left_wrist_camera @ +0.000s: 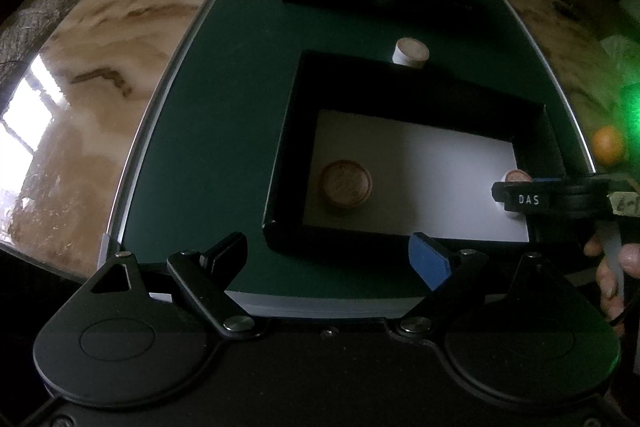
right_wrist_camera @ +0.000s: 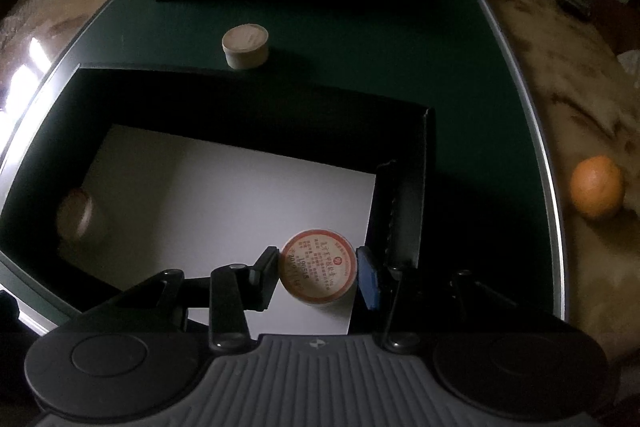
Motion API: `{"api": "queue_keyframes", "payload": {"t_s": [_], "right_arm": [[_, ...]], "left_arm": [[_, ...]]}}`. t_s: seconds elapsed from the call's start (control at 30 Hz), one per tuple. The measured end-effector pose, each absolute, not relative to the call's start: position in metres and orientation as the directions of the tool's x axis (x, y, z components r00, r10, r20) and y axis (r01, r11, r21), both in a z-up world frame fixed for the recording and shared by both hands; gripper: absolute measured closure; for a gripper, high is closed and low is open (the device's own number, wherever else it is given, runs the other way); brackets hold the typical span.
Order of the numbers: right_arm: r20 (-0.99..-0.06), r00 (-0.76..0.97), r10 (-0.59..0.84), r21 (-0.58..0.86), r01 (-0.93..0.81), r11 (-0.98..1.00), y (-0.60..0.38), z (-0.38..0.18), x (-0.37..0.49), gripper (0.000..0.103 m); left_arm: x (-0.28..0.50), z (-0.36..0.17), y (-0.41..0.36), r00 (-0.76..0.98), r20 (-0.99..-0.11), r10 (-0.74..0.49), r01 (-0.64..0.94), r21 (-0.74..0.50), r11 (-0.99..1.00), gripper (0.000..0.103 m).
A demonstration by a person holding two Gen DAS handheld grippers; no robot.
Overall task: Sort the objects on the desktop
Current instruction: 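Carry the container onto the white paper and open the right gripper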
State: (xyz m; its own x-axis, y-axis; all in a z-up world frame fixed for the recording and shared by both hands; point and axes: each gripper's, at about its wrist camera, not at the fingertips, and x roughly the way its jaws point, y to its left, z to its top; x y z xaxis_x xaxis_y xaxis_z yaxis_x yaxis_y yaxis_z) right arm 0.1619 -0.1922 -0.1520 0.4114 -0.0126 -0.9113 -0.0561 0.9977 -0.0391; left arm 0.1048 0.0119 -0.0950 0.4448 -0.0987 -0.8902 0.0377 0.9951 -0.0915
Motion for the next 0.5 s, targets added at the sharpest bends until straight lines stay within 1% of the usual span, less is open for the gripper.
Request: {"api": "queue_keyframes", "payload": {"t_s": [0.07, 0.13, 0.27, 0.4, 0.47, 0.5], "right_arm": [[-0.909, 0.417, 0.001, -0.022, -0.049, 0.999, -0.195, -0.15, 0.161, 0.056], [-0.902, 0.432, 0.015, -0.006, -0.046, 0.999, -0.198, -0.146, 0.16, 0.051], [-0.884, 0.466, 0.036, 0.018, -0.044, 0.999, -0.202, -0.135, 0.153, 0.049], [-0.858, 0.509, 0.069, 0.064, -0.028, 0.998, -0.208, -0.12, 0.145, 0.043], [-0.846, 0.527, 0.08, 0.084, -0.016, 0.996, -0.212, -0.114, 0.139, 0.038], [-0.84, 0.536, 0.084, 0.093, -0.01, 0.996, -0.214, -0.111, 0.136, 0.038]], "left_arm": [[0.106, -0.095, 0.011, 0.445, -0.89, -0.097, 0.038, -0.089, 0.995, 0.015], [0.107, -0.094, 0.011, 0.447, -0.89, -0.095, 0.04, -0.086, 0.996, 0.015], [0.114, -0.09, 0.007, 0.46, -0.884, -0.086, 0.047, -0.072, 0.996, 0.015], [0.131, -0.08, -0.001, 0.493, -0.867, -0.069, 0.058, -0.047, 0.997, 0.014], [0.144, -0.075, -0.007, 0.51, -0.858, -0.061, 0.067, -0.031, 0.997, 0.014], [0.151, -0.072, -0.011, 0.519, -0.853, -0.058, 0.073, -0.024, 0.997, 0.014]]}}
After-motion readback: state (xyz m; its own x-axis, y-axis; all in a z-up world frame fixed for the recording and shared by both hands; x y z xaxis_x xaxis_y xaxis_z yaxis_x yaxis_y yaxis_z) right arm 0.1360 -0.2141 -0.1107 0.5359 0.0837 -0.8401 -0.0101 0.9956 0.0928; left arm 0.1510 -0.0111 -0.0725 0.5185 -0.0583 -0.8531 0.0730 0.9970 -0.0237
